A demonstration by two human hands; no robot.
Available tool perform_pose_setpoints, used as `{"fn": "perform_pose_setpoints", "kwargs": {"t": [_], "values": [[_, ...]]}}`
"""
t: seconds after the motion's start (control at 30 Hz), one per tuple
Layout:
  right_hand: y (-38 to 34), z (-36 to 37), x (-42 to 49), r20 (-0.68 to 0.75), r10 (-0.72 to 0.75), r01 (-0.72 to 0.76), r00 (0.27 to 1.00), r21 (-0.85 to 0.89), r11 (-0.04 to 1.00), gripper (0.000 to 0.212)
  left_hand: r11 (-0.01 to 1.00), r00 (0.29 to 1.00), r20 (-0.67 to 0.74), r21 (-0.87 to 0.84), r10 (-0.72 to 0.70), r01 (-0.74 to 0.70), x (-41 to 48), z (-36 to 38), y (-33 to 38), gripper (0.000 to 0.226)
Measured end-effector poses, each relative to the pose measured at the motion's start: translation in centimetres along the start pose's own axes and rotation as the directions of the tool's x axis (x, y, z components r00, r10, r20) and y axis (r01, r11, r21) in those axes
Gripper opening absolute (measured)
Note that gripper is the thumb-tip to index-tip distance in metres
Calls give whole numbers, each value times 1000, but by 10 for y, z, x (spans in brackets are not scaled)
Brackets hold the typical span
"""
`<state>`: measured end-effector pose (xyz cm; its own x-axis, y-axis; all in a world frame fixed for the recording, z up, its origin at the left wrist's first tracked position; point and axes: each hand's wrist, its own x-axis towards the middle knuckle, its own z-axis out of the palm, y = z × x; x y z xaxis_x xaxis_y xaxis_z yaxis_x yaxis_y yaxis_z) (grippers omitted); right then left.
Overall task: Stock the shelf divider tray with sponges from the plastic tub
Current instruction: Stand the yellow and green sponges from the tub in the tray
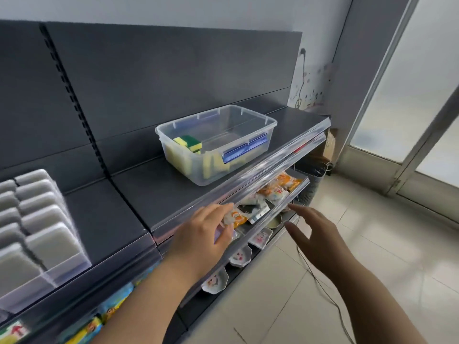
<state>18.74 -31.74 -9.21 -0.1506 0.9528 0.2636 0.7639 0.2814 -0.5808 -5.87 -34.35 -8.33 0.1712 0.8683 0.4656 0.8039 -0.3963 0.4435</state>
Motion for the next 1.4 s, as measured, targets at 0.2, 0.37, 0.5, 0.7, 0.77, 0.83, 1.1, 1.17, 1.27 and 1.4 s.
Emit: {"fn": "perform_pose_setpoints", "kwargs": {"t": [0.2, 0.37, 0.5, 0.7, 0.77, 0.83, 1.1, 1.17, 1.27, 1.4], "values": [[11, -16, 78, -15, -89, 90, 996, 39, 995, 45, 1000, 998, -62, 3, -12, 12, 67, 10, -13, 40], [16, -8, 166, 40, -138, 137, 990, 20, 990, 57, 999, 987, -160, 27, -15, 20, 125, 15, -60, 43], [21, 6, 239, 87, -170, 175, 982, -48, 983, 47, 998, 978, -202, 28, -58, 65, 174, 20, -112, 49], [34, 27, 320, 107, -214, 218, 971, -32, 975, 45, 977, 967, -235, 162, -99, 139, 234, 29, -154, 33], [37, 37, 342, 133, -222, 224, 966, -5, 975, 44, 966, 968, -228, 207, -104, 153, 244, 28, -162, 31], [37, 48, 367, 165, -248, 247, 955, 27, 969, 42, 957, 966, -227, 232, -122, 175, 250, 25, -168, 31], [-21, 125, 479, 466, -596, 629, 654, 102, 770, 37, 854, 878, -367, 301, -308, 425, 257, 17, -163, 43], [-39, 153, 496, 592, -617, 722, 519, 81, 687, 41, 799, 848, -385, 338, -365, 497, 258, 17, -154, 36], [-48, 190, 512, 742, -589, 881, 321, -5, 474, 49, 723, 809, -423, 393, -407, 569, 259, 20, -141, 33], [-43, 222, 525, 798, -582, 970, 156, -13, 242, 54, 647, 773, -441, 432, -456, 628, 261, 28, -119, 43]]}}
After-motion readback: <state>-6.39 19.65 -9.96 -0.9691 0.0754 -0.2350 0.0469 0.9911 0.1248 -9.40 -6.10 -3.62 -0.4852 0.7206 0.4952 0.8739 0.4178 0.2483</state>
